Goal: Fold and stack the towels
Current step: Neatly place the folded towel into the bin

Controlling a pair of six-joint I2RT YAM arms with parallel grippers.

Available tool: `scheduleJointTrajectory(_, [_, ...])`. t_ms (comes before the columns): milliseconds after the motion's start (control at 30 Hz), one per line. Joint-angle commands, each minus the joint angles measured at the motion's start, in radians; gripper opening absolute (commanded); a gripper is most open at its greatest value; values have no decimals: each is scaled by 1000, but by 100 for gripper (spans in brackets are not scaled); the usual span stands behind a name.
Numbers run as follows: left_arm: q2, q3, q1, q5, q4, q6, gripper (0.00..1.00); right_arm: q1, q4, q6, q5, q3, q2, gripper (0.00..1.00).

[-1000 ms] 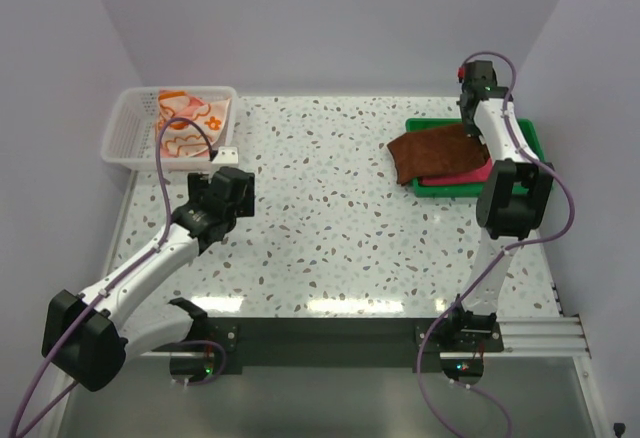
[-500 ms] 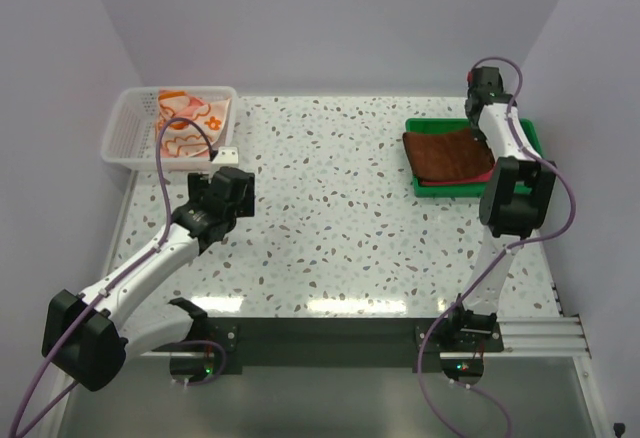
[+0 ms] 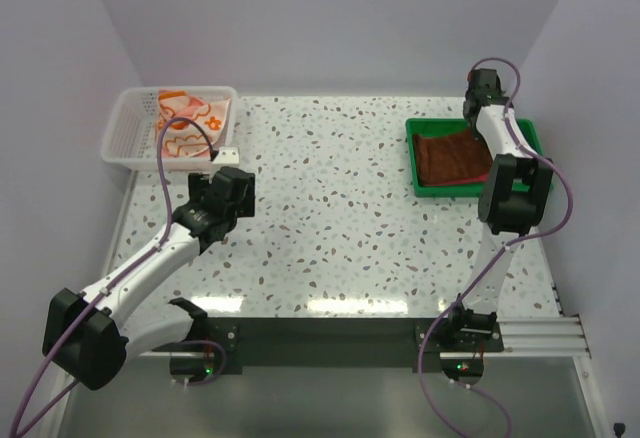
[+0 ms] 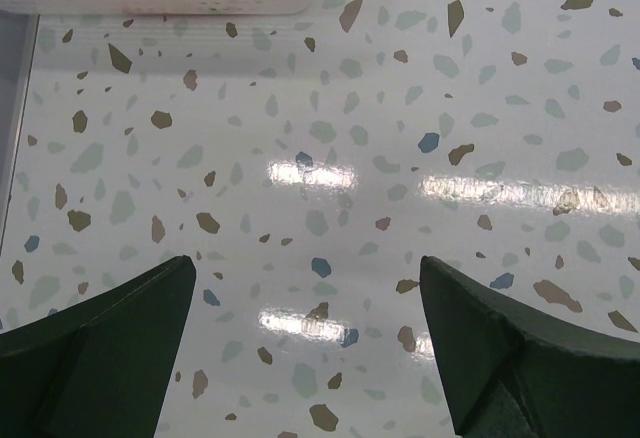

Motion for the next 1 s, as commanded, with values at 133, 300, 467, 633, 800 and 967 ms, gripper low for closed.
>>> scheduleJointTrajectory(133, [3,-6,3,-25,51,21,100,-6,74,-22,58,10,-61,0])
scheduleJointTrajectory(300, [3,-8,5,-25,50,21,100,-7,67,-25,74,13,-41,0])
scheduleJointTrajectory(467, [1,-8,5,-27,51,21,100,-12,97,-11,98,-5,-23,0])
scheduleJointTrajectory(633, [4,-8,5,-28,50,21,100,-20,111,4,121,4,14,0])
scheduleJointTrajectory(800, [15,-8,8,-27,50,19,100,-27,139,3,161,7,54,1])
scheduleJointTrajectory(967, [23,-6,12,-22,53,21,100,-30,163,27,262,26,88,33])
